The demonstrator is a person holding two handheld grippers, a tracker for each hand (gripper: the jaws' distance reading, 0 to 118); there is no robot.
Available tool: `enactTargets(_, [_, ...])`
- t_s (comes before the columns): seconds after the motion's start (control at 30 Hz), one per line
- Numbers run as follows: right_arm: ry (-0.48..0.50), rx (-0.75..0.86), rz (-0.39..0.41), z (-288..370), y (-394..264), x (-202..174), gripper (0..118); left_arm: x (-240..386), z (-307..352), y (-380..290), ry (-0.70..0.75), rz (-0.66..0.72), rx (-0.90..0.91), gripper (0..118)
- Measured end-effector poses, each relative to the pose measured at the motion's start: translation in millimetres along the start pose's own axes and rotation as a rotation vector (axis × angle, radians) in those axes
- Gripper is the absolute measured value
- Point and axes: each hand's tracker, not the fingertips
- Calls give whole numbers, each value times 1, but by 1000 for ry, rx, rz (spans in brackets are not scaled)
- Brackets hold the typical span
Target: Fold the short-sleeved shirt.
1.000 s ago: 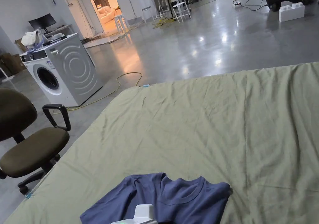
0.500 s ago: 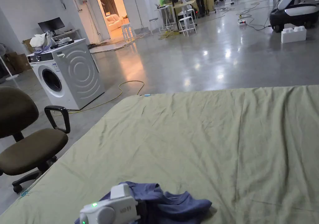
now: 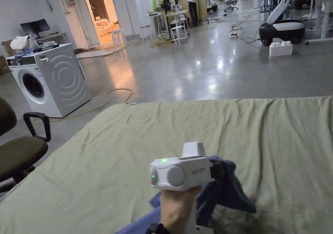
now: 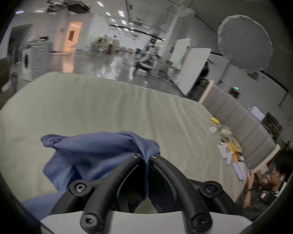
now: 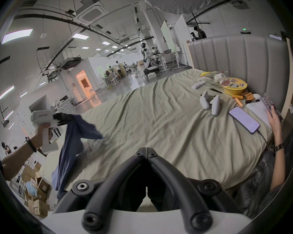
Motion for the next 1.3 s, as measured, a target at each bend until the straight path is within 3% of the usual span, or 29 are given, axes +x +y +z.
enactTargets(0.27, [-92, 25, -40, 25, -3, 27, 0, 196, -80, -127, -402, -99, -243, 3])
enactTargets(0.43, [-117, 12, -53, 30, -15, 35, 0, 259, -77, -212, -457, -130, -382, 3])
enactTargets(0.5, [-112, 6, -55, 29, -19, 36, 0, 271, -73, -234, -362, -185, -392, 4])
enactTargets(0.57, [-102, 1, -57, 26, -20, 35, 0, 272, -72, -243, -339, -203, -387, 14])
enactTargets(0.63, [-95, -1, -49, 23, -20, 32, 0, 260, -66, -237, -361, -203, -381, 50])
enactTargets(0.7, [-65, 18, -30, 19, -16, 26, 0, 241, -48, -218, -370, -215, -368, 70])
enactTargets(0.8, [-9, 100, 49, 13, -14, 15, 0, 196, 15, -174, -320, -294, -162, 70])
enactTargets(1.0, [46, 206, 218, 8, 3, -25, 0, 115, 155, -96, 18, -471, 234, 71])
enactTargets(1.23, [95, 353, 325, 17, 28, -63, 0, 77, 285, -106, 201, -413, 562, 70])
enactTargets(1.3, [96, 349, 321, 17, 32, -67, 0, 74, 305, -116, 264, -395, 579, 61])
